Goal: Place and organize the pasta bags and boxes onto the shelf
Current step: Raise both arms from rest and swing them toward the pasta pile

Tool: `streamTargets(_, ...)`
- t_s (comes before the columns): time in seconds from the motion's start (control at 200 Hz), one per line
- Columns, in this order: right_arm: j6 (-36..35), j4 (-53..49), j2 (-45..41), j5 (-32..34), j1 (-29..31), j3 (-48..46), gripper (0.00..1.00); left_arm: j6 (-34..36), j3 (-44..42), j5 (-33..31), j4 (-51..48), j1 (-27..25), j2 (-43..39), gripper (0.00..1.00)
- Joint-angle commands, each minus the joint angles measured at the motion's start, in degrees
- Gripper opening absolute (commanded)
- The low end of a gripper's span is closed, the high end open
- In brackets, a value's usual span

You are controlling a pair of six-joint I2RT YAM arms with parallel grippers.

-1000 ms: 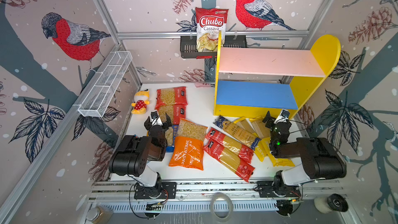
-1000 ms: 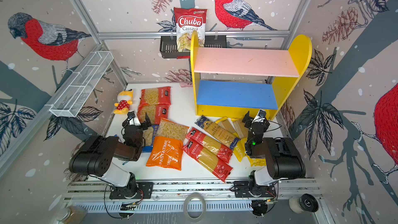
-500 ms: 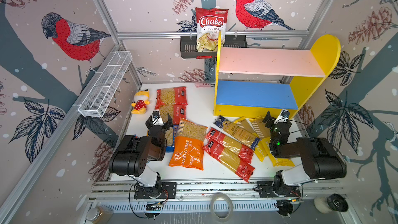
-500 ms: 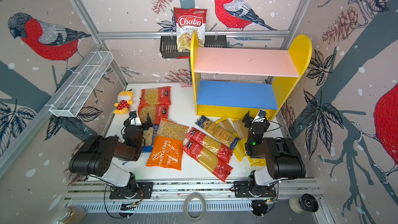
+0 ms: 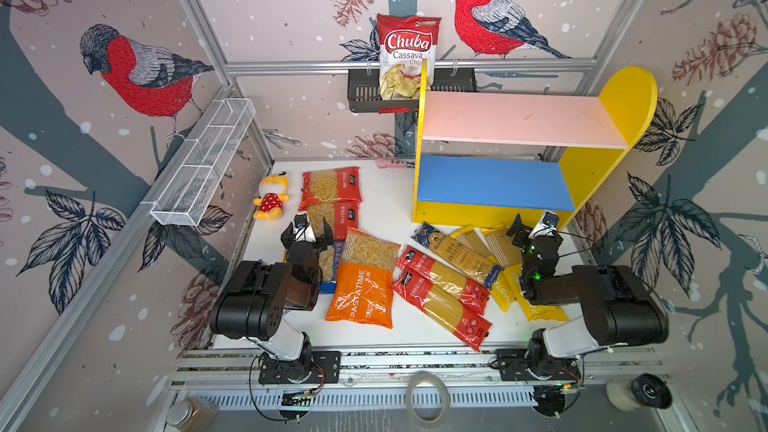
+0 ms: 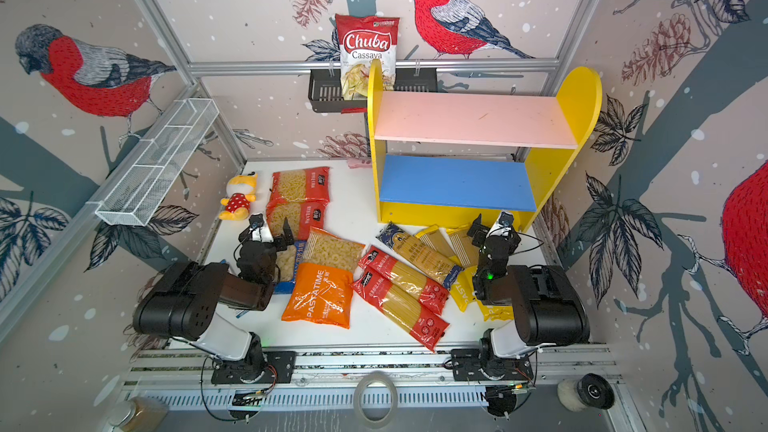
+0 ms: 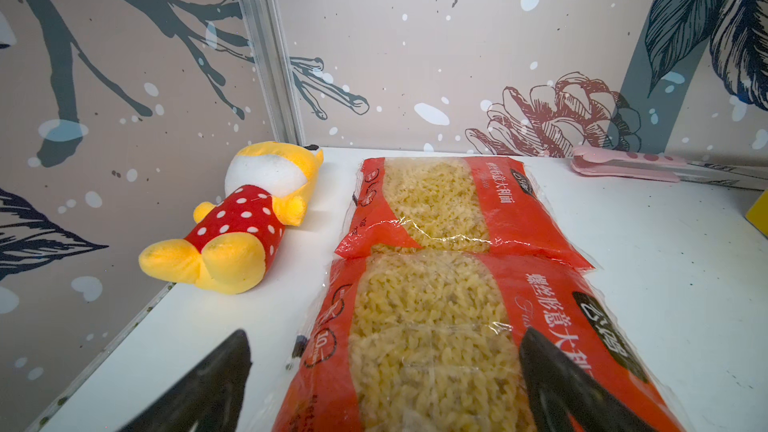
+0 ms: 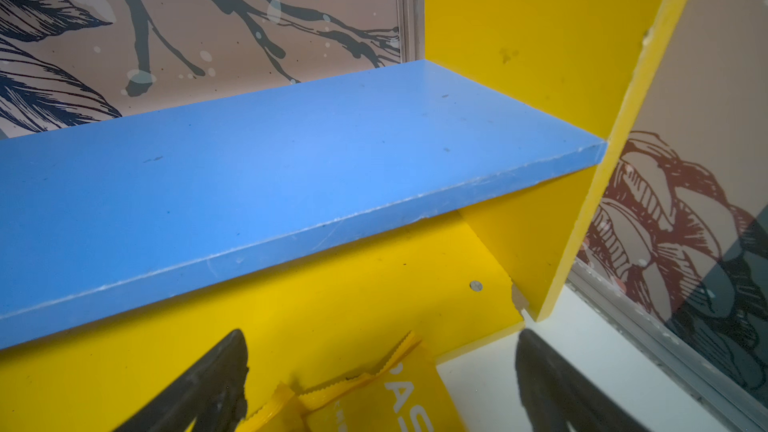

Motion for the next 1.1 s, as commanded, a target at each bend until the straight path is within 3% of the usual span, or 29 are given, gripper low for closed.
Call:
streamTargets(0.0, -0.7, 0.6, 0.0, -0.3, 0.1, 0.2, 1.00, 0.5, 0.1, 0.5, 1.1, 0.1, -0.2, 0.99)
streamTargets(0.44, 0.2, 1.0, -0.5, -3.2, -1.4, -0.3, 0.99, -1.2, 0.8, -1.0, -0.3, 0.8, -0.3, 0.99)
streamTargets(0.53, -0.1, 0.9, -0.5, -2.3, -1.0, -0.3, 0.99, -1.2, 0.4, -10.3, 0.9, -1.6, -1.1, 0.99)
streamTargets(0.595, -1.1, 0.3, -0.8, 0.2, 0.5, 0.6, 0.99, 0.9, -0.2, -10.1, 1.3, -3.2, -2.5, 0.99)
streamTargets(0.725, -3.6, -9.1, -5.0, 7.0, 4.8, 4.1, 0.99, 6.2, 0.4, -17.2, -2.1, -8.5, -8.4, 0.99)
streamTargets(0.81, -5.4, -15.7, -7.2, 12.2, 8.7, 7.2, 0.99, 5.7, 1.7, -21.6, -8.6, -10.4, -14.7, 0.99)
streamTargets(0.911, -5.0, -19.1, -9.2, 16.4, 11.3, 8.9, 0.99, 1.2, 4.3, -20.1, -21.0, -10.7, -23.2, 0.99)
streamTargets(1.046, 7.3, -40.5, -13.8, 19.1, 11.5, 17.0, 1.00, -10.6, 11.6, -23.8, -41.3, -10.7, -30.7, 0.99)
streamTargets(1.096, 16.4, -50.2, -14.0, 19.8, 11.1, 21.3, 0.99, -18.3, 14.8, -25.6, -50.1, -10.6, -32.5, 0.99)
